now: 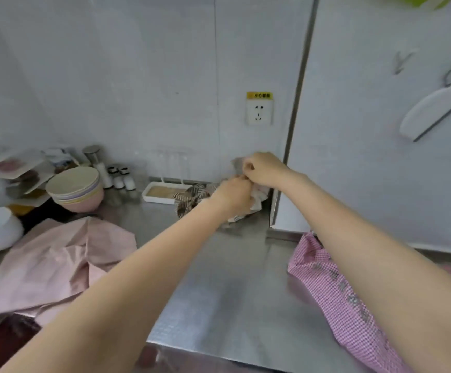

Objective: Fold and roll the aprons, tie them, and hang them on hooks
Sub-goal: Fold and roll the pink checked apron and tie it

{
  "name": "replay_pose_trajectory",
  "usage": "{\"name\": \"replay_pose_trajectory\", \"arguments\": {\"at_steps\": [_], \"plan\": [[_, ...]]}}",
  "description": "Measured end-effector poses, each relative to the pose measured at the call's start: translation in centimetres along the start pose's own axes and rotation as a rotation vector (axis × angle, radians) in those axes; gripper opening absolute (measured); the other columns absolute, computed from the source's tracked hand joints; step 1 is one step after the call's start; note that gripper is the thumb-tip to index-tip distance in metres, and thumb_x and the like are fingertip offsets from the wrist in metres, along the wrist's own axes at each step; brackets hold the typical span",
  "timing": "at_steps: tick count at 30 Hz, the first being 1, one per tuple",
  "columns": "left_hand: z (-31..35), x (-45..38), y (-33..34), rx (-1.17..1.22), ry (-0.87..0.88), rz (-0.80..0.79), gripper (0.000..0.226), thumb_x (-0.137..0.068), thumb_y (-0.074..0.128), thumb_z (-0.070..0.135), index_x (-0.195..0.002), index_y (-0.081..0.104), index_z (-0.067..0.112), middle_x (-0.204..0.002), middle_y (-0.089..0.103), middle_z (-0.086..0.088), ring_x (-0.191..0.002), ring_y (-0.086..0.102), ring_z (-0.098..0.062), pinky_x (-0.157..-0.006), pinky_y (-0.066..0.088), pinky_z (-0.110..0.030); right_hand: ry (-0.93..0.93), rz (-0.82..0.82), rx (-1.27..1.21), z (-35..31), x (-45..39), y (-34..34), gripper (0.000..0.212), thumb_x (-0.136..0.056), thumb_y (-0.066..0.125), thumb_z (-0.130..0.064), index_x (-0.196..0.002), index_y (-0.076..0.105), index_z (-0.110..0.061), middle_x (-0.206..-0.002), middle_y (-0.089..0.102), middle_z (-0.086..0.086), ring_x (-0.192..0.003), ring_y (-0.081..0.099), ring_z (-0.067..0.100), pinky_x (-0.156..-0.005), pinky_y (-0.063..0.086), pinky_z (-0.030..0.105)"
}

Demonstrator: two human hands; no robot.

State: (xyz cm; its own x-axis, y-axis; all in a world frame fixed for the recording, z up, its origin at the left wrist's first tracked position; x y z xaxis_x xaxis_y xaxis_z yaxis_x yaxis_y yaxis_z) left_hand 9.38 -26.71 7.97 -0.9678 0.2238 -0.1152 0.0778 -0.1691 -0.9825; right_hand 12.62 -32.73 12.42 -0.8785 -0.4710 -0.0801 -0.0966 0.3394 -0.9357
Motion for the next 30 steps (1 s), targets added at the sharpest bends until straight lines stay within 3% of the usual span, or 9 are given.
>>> {"name": "replay_pose_trajectory", "arguments": {"at_steps": [4,6,9,13,17,21,24,27,30], "plan": [[-3.8,3.3,7.4,0.022,0.051,-0.323,0.044,-0.089,0.048,0.008,-0.133,0.046,0.007,-0.138,0.039,-0.015,-0.127,0.043,-0.031,-0.103,0.037,-0.034,0.201,-0.435,0.177,3.2,1.7,10.3,0.017,-0.092,0.044,-0.008,-0.098,0.06,-0.005,-0.097,0.057,0.005,-0.085,0.046,0.02,-0.051,0.035,0.01],[-4.2,3.8,10.1,0.03,0.073,-0.422,0.044,-0.087,0.049,0.008,-0.131,0.045,0.007,-0.133,0.04,-0.016,-0.124,0.045,-0.032,-0.1,0.039,-0.035,0.335,-0.578,0.264,5.9,3.6,13.3,0.029,-0.089,0.047,-0.006,-0.115,0.057,0.004,-0.112,0.06,0.013,-0.092,0.055,0.028,-0.066,0.048,0.025],[-4.3,3.7,13.0,0.056,0.084,-0.507,0.043,-0.089,0.047,0.011,-0.133,0.044,0.01,-0.133,0.038,-0.014,-0.12,0.047,-0.034,-0.098,0.041,-0.038,0.454,-0.733,0.348,9.3,6.5,16.7,0.033,-0.092,0.047,-0.007,-0.122,0.055,0.004,-0.099,0.061,0.016,-0.097,0.057,0.029,-0.068,0.049,0.03],[-3.4,3.1,15.0,0.016,0.129,-0.566,0.04,-0.091,0.042,0.006,-0.13,0.045,0.003,-0.133,0.039,-0.016,-0.12,0.046,-0.035,-0.1,0.039,-0.04,0.578,-0.885,0.475,14.7,9.5,20.5,0.05,-0.094,0.036,-0.013,-0.143,0.032,-0.004,-0.15,0.03,0.017,-0.136,0.031,0.039,-0.11,0.028,0.052],[-3.9,2.0,15.7,0.055,0.094,-0.587,0.048,-0.091,0.045,0.008,-0.138,0.036,0.003,-0.141,0.034,-0.015,-0.126,0.042,-0.032,-0.102,0.037,-0.039,0.662,-0.639,0.207,14.7,9.3,18.7,0.04,-0.094,0.04,-0.01,-0.132,0.046,0.003,-0.134,0.05,0.017,-0.124,0.049,0.029,-0.099,0.04,0.032],[-4.6,1.6,13.9,0.227,-0.04,-0.562,0.083,-0.086,0.063,0.027,-0.148,0.011,0.01,-0.146,0.03,-0.003,-0.119,0.049,-0.032,-0.1,0.043,-0.04,0.548,-0.354,-0.284,9.0,3.0,15.3,0.018,-0.091,0.045,-0.008,-0.078,0.058,-0.008,-0.078,0.057,0.007,-0.088,0.059,0.021,-0.079,0.047,0.029],[-7.3,0.8,11.9,0.591,-0.335,-0.541,0.108,-0.079,0.069,0.041,-0.149,-0.008,0.013,-0.146,0.034,-0.01,-0.102,0.061,-0.028,-0.082,0.055,-0.035,0.46,-0.218,-0.822,3.5,-1.9,10.9,0.018,-0.093,0.046,0.0,-0.104,0.059,0.002,-0.099,0.062,0.016,-0.096,0.062,0.022,-0.071,0.051,0.02],[-10.6,0.3,8.1,0.664,-0.454,-0.333,0.102,-0.063,0.072,0.064,-0.142,0.033,0.012,-0.137,0.048,-0.007,-0.117,0.054,-0.025,-0.092,0.05,-0.033,0.278,-0.144,-0.99,-1.1,-5.1,5.9,0.027,-0.093,0.046,0.005,-0.119,0.056,0.006,-0.12,0.057,0.024,-0.108,0.062,0.029,-0.092,0.05,0.025],[-13.7,1.0,3.5,0.58,-0.518,-0.169,0.041,-0.084,0.066,0.028,-0.116,0.06,0.003,-0.104,0.06,-0.005,-0.106,0.058,-0.024,-0.083,0.043,-0.024,0.111,-0.016,-0.818,-5.1,-7.3,1.0,0.032,-0.088,0.052,0.005,-0.119,0.059,0.002,-0.122,0.058,0.014,-0.111,0.06,0.025,-0.099,0.047,0.029]]}}
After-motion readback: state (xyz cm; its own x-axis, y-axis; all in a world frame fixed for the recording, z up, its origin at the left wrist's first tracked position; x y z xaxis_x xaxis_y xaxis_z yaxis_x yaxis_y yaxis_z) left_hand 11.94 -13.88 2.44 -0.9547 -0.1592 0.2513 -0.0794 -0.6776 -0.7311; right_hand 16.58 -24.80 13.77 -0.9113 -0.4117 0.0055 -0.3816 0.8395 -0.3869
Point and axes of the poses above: each hand's wrist, its own x-axis away from the middle knuckle, its own y-axis out of the palm, z = x × y, the point moved 5 cm from there along -x, towards the middle knuckle
